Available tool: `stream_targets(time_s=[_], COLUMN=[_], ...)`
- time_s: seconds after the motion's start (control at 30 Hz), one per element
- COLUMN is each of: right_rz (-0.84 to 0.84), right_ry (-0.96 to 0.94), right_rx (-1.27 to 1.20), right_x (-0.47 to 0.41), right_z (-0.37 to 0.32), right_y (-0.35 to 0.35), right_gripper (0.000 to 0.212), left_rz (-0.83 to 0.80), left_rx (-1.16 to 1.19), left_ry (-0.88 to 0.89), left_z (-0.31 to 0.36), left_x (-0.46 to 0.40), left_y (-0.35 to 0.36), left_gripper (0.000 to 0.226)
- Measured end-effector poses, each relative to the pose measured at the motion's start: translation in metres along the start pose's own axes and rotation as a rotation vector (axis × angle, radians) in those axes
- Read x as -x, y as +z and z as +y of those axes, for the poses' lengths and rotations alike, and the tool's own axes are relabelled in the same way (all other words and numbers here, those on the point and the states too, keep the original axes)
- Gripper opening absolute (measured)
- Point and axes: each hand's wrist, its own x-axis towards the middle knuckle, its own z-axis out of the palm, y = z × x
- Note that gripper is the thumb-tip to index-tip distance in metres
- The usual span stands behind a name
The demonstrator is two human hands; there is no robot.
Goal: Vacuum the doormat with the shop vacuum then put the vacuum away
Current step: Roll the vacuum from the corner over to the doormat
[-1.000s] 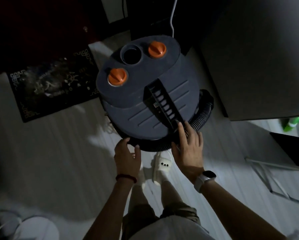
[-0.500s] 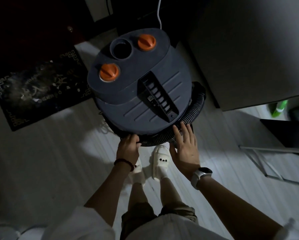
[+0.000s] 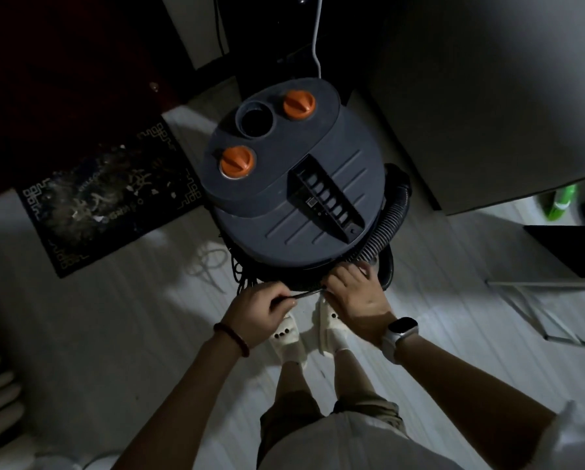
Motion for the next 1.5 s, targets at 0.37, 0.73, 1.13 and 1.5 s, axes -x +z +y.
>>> stream_targets(time_s=[0.37, 0.73, 1.13, 1.5], right_rz=[0.23, 0.328, 0.192, 0.24], right_ry=[-0.027, -0.018, -0.239, 0.107], right_rx=[0.033, 0.065, 0.008, -0.011], right_x=[-0.013, -0.022, -0.033, -0.061], right_z=[0.025, 0.022, 0.026, 0.056], right_y=[-0.058, -0.085, -0.116, -0.144], right_gripper=[0.026, 0.018, 0.035, 0.032], left_rz=[0.272, 0.38, 0.3, 0.243], left_rx=[0.102, 0.148, 0.224, 0.216], left_ry=[-0.27, -0.217, -0.019, -0.081], left_z=[-0.012, 0.009, 0.06, 0.084], left_x=[0.021, 0.012, 0.009, -0.023], left_y=[-0.014, -0.023, -0.037, -0.048], left_gripper=[0.033, 0.049, 0.052, 0.028])
